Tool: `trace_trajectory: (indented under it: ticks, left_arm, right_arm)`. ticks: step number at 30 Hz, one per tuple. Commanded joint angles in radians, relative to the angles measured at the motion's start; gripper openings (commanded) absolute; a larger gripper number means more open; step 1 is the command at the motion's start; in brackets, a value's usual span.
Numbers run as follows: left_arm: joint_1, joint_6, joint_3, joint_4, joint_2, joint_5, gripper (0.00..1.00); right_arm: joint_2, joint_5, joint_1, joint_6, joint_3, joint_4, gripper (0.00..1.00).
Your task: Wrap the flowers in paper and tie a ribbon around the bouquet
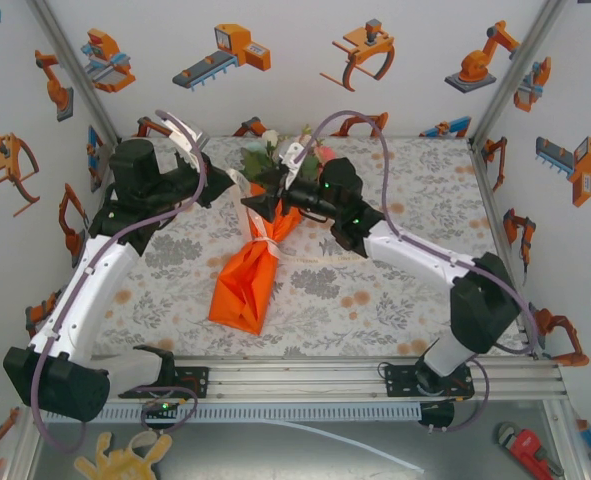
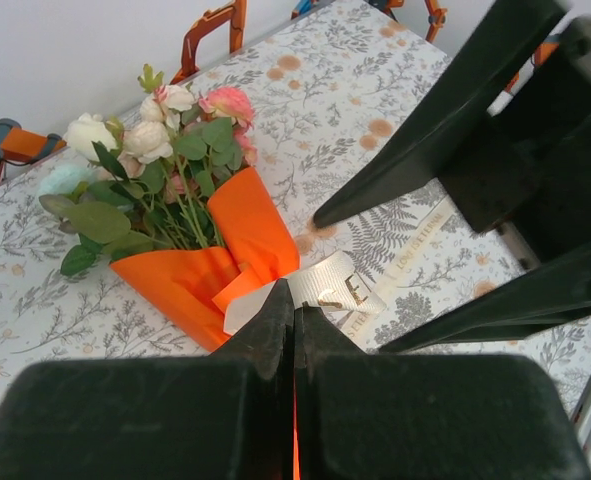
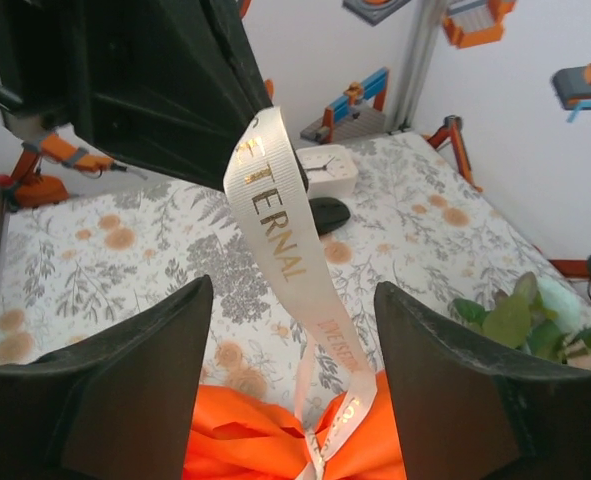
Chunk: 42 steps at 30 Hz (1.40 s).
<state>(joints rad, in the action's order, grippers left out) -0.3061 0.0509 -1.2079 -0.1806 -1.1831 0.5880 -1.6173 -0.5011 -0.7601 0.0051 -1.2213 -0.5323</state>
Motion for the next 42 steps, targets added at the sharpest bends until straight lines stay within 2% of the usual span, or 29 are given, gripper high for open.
trace_trajectory:
  ticks: [1,6,9,14,16,18,20,22,23,27,30,32,36,42]
  left_arm:
    - [-0.002,-0.017,-0.019,-0.002,0.006,0.030,0.00]
    - [-0.007,-0.026,-0.035,-0.002,-0.003,0.069,0.00]
    - [-0.008,-0.042,-0.034,0.014,-0.004,0.101,0.00]
    - [-0.010,-0.051,-0.048,0.004,-0.021,0.141,0.04]
    - [-0.009,-0.047,-0.053,-0.008,-0.025,0.138,0.05]
    - [-0.009,-0.045,-0.048,-0.005,-0.019,0.136,0.06]
    - [-0.010,-0.042,-0.038,0.012,0.000,0.136,0.18]
    - [-0.009,-0.050,-0.011,0.044,0.043,0.130,0.41]
    - [-0.010,-0.056,0.008,0.059,0.071,0.115,0.47]
    - [-0.010,-0.095,0.205,0.181,0.278,-0.086,0.57]
    - [-0.009,-0.073,0.378,0.248,0.391,-0.175,0.59]
    - [-0.010,-0.051,0.448,0.268,0.398,-0.183,0.59]
    - [-0.011,-0.072,0.481,0.403,0.306,-0.098,0.59]
    - [-0.015,-0.106,0.451,0.595,0.144,-0.052,0.60]
  right_arm:
    - [-0.066,-0.134,-0.003,-0.004,-0.081,-0.027,0.55]
    - [-0.116,-0.137,-0.005,0.023,-0.103,-0.084,0.48]
    - [-0.136,-0.126,-0.007,0.037,-0.126,-0.089,0.38]
    - [-0.162,-0.131,-0.007,0.080,-0.154,-0.119,0.21]
    - [-0.163,-0.139,-0.006,0.088,-0.159,-0.120,0.07]
    - [-0.162,-0.145,-0.007,0.095,-0.158,-0.118,0.00]
    - [-0.162,-0.154,-0.007,0.101,-0.155,-0.121,0.00]
    - [-0.158,-0.154,-0.007,0.121,-0.145,-0.132,0.00]
    - [-0.155,-0.151,-0.007,0.127,-0.140,-0.136,0.00]
    - [-0.148,-0.131,-0.006,0.146,-0.120,-0.145,0.00]
    - [-0.145,-0.112,-0.006,0.172,-0.120,-0.147,0.00]
    - [-0.143,-0.105,-0.007,0.198,-0.127,-0.148,0.00]
    - [-0.138,-0.097,-0.006,0.241,-0.141,-0.149,0.00]
    - [-0.134,-0.089,-0.008,0.290,-0.139,-0.143,0.00]
